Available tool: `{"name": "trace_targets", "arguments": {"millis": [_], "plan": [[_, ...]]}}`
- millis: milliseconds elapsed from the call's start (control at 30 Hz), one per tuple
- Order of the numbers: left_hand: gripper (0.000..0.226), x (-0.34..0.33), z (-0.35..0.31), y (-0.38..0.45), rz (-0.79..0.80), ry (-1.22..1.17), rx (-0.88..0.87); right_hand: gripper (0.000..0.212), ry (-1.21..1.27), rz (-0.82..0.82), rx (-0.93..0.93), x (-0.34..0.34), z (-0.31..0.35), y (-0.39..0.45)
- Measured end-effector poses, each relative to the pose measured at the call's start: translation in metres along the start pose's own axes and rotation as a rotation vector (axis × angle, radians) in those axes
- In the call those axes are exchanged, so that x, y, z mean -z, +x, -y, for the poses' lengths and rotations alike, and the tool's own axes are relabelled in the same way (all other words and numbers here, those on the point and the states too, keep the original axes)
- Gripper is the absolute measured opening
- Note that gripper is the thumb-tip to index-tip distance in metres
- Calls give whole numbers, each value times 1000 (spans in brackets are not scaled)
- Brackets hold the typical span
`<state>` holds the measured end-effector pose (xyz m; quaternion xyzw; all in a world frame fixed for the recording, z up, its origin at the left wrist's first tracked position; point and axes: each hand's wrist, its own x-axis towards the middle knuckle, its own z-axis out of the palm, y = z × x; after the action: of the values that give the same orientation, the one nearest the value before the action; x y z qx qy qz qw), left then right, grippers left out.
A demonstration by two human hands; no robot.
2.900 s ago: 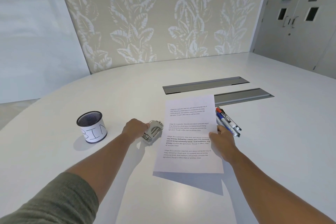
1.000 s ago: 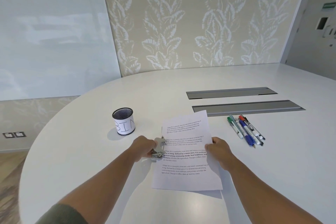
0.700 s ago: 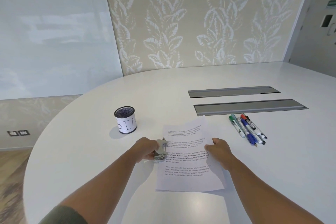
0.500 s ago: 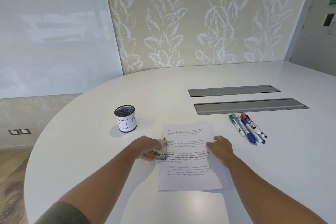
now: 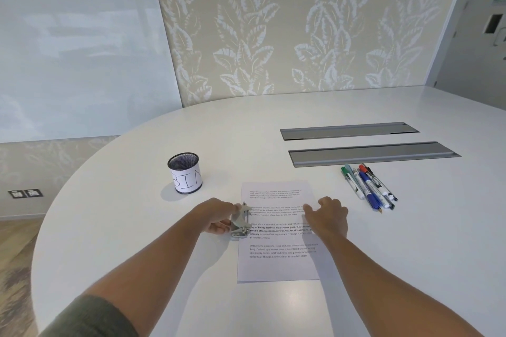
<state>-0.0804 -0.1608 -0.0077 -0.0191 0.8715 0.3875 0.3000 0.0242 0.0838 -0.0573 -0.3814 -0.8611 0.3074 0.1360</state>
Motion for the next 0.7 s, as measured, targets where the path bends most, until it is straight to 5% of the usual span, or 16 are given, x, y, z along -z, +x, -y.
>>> {"name": "trace_targets", "arguments": {"millis": [267, 700], "plan": [[29, -5, 2, 1, -40, -19, -17, 64, -236, 59, 403, -28, -9, -9], [20, -7, 1, 7, -15, -46, -4, 57, -271, 159, 472, -41, -18, -18]]}}
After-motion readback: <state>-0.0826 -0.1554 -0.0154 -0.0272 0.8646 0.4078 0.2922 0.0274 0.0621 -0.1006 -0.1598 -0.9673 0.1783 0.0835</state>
